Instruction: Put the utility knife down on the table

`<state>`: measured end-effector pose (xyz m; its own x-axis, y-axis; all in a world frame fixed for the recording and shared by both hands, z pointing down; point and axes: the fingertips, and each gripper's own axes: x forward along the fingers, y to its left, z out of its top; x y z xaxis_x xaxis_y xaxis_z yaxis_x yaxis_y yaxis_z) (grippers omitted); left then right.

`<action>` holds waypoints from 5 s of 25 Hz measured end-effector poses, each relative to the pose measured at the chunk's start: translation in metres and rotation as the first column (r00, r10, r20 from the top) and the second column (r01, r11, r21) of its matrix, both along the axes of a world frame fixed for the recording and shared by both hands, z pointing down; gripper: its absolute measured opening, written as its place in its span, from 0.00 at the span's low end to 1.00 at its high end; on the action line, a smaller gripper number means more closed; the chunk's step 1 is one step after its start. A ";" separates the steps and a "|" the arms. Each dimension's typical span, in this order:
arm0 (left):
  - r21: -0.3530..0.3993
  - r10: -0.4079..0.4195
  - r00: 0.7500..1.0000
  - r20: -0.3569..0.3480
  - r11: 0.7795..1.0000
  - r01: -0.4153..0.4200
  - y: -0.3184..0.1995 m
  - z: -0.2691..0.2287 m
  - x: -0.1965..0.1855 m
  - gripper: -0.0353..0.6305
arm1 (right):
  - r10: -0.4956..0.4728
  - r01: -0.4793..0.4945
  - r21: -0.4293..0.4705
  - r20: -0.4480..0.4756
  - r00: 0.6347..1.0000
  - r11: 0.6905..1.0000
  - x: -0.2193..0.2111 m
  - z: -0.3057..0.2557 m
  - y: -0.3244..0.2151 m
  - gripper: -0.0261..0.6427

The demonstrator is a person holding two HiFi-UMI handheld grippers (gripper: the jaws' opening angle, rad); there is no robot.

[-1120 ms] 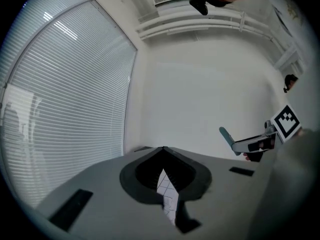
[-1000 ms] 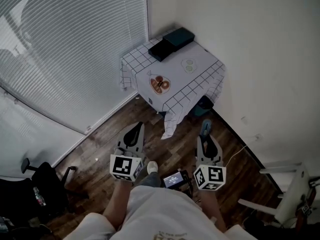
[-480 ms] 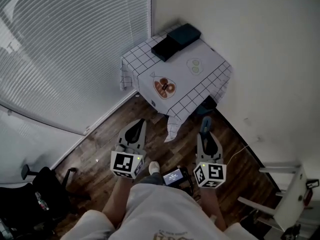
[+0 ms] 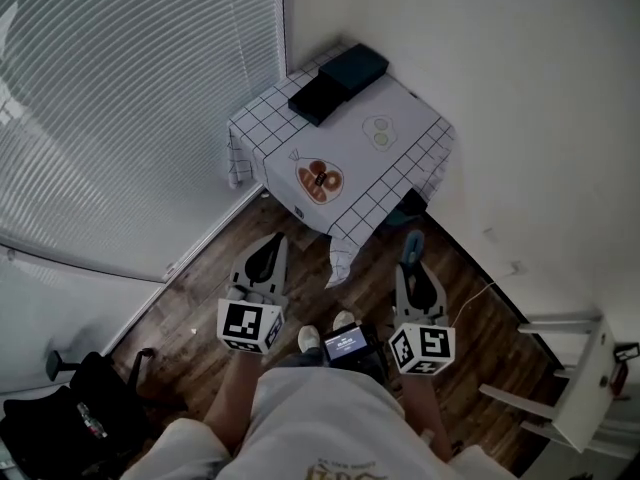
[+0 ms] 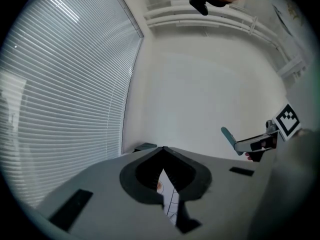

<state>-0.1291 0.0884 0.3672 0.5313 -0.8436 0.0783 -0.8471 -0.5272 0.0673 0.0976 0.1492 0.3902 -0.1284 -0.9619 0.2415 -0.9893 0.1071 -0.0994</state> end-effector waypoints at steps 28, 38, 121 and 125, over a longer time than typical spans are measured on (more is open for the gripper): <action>-0.012 -0.096 0.994 0.052 0.995 0.096 -0.171 0.001 0.051 0.06 | -0.109 0.110 -0.017 0.030 0.994 0.994 0.050 0.005 -0.191 0.24; -0.008 -0.116 0.992 0.056 0.993 0.116 -0.204 -0.003 0.051 0.06 | -0.124 0.125 -0.028 0.035 0.992 0.992 0.053 0.011 -0.228 0.24; -0.354 0.267 0.950 0.165 0.915 -0.195 -0.321 0.195 0.080 0.06 | -0.064 0.034 -0.527 -0.039 0.997 0.849 0.018 0.236 -0.292 0.24; -0.371 0.274 0.946 0.171 0.908 -0.195 -0.318 0.203 0.080 0.06 | -0.096 0.053 -0.536 -0.054 0.994 0.842 0.017 0.244 -0.294 0.24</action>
